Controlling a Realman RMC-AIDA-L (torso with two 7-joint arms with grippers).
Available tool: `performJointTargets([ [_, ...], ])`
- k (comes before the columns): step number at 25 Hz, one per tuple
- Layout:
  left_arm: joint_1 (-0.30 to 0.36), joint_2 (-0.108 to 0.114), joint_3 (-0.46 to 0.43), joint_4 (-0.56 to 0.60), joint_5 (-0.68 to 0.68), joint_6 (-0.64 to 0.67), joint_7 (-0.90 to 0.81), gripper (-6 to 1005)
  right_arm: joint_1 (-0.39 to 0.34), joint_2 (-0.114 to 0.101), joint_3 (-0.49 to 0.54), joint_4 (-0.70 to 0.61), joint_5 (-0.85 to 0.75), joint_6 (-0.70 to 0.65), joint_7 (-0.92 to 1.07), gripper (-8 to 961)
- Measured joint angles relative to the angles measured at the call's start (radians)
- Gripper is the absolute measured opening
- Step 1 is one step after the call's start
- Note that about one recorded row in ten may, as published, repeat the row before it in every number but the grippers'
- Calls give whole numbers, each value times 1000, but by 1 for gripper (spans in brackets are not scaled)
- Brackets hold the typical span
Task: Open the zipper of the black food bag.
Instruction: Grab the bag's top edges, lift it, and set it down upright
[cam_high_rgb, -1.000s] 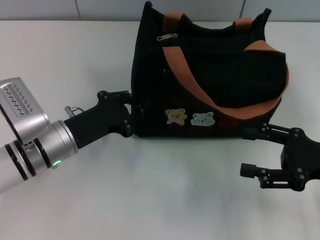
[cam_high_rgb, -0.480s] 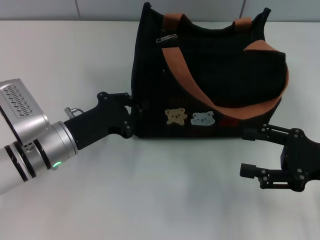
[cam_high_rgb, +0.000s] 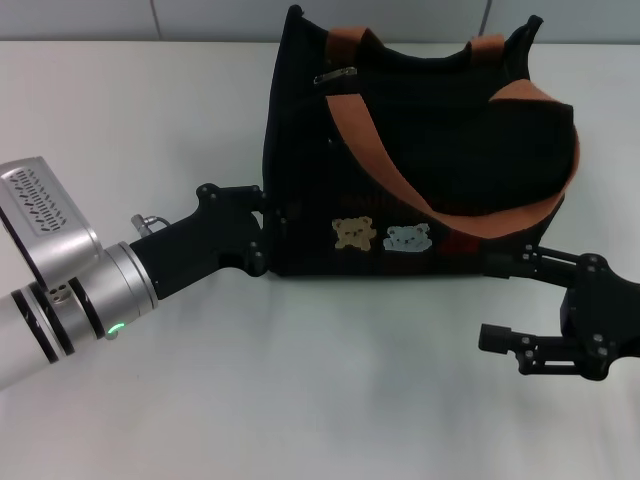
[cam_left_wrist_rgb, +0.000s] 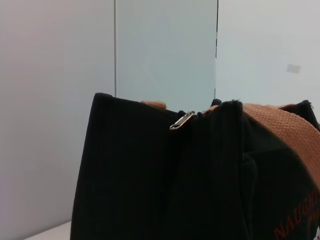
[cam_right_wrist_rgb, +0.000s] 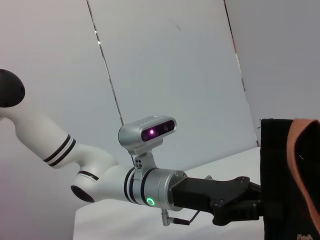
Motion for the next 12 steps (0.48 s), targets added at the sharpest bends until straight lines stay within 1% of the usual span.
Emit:
performJointTargets([
  [9,9,3,0,19,2,0,-11,80,4,0,3,-2,3,1,8,839],
  [10,16,6,0,31,2,1,-14,81,5,0,3,-3,3,0,10,839],
  [11,50,13,5,104,8,3,-47,81,5,-1,4,-6,3,-3,13,839],
  [12,50,13,5,104,8,3,-47,82,5,-1,4,-6,3,-3,13,839],
])
